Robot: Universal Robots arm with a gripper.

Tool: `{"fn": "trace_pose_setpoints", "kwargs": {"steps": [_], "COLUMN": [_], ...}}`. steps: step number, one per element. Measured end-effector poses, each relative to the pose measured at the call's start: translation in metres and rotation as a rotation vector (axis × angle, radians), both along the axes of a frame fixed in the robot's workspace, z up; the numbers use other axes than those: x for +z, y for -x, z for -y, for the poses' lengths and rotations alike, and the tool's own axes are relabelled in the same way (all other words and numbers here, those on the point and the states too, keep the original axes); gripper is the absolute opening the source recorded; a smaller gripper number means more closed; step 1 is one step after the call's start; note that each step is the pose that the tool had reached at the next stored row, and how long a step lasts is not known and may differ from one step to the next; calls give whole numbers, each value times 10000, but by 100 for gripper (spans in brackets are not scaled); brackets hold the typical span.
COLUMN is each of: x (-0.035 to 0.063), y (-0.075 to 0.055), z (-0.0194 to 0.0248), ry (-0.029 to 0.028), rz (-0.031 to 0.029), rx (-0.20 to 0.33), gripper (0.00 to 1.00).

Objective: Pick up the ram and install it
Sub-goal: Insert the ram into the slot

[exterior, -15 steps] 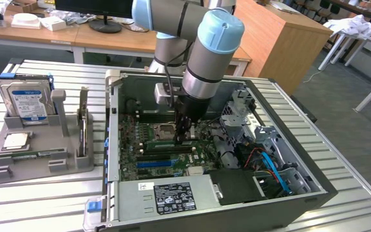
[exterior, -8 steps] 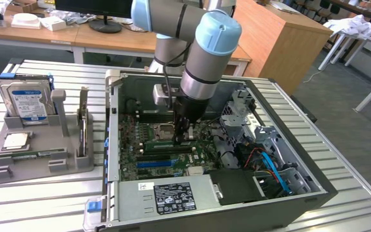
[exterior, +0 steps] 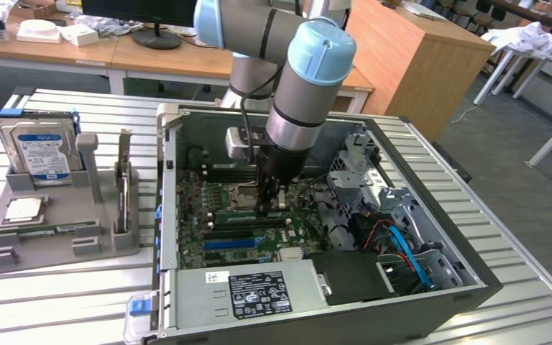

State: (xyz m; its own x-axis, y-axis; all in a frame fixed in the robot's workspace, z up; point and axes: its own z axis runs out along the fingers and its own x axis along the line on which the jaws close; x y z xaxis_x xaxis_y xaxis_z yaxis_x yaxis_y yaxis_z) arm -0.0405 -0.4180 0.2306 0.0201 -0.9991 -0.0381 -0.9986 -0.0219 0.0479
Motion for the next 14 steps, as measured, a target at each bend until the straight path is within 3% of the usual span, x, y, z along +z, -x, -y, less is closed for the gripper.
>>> {"fn": "trace_pose_setpoints", "kwargs": {"steps": [14], "x": [-35], "y": [1], "z": [-8], "ry": [0], "rz": [-1], "rx": [-2], "gripper": [12]}}
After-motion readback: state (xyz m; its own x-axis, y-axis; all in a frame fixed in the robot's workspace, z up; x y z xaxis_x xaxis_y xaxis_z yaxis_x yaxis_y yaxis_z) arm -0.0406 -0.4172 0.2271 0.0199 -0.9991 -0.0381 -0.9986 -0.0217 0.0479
